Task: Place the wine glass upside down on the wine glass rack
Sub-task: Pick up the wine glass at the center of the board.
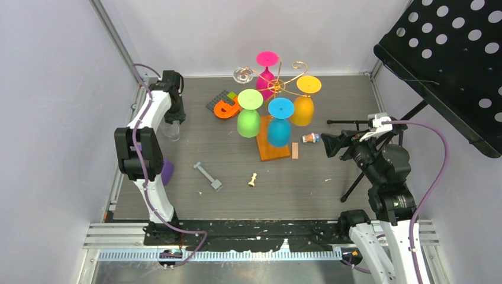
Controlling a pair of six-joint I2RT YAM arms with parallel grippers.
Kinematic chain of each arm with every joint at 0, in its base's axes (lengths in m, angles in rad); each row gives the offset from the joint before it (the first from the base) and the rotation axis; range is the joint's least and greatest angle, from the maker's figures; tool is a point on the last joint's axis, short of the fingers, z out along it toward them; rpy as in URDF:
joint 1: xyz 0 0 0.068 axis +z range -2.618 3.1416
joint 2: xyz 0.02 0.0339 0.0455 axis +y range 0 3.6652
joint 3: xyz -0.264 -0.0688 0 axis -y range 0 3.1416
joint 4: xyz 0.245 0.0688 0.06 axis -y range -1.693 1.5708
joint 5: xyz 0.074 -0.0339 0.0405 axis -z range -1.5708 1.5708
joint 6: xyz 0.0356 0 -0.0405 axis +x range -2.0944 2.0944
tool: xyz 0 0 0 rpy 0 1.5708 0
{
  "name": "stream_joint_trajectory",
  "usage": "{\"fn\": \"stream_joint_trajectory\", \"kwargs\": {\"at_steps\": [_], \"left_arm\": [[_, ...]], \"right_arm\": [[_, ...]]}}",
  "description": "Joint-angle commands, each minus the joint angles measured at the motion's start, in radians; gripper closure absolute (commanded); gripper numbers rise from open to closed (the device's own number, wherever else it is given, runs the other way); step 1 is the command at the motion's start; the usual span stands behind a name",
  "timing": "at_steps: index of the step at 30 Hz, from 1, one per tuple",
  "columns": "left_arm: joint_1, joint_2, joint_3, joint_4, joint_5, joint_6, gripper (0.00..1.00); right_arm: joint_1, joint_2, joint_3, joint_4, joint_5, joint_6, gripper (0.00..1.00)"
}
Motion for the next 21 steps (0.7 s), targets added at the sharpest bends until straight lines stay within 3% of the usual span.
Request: {"fn": "stream_joint_trajectory", "kwargs": {"at_steps": [1,6,17,21], "left_arm": [[0.01,-0.001,-0.007,0.015,-0.025,0.013,0.71],[0.011,0.001,-0.011,0.016,-0.026,0.014,0.8],[0.011,0.015,-0.026,0.023,-0.021,0.023,0.82],[0.011,0.013,-0.027,0.021,-0.014,0.022,0.98]], "right_arm": [[0.004,-0.01,0.007,0.013,-0.008,0.004,0.21],[0.004,-0.017,0.007,0.006,-0.01,0.003,0.21],[0.005,-0.035,0.009,-0.006,-0.006,0.002,0.21],[0.004,-0.034,0.014,-0.008,-0.007,0.003,0.21]]}}
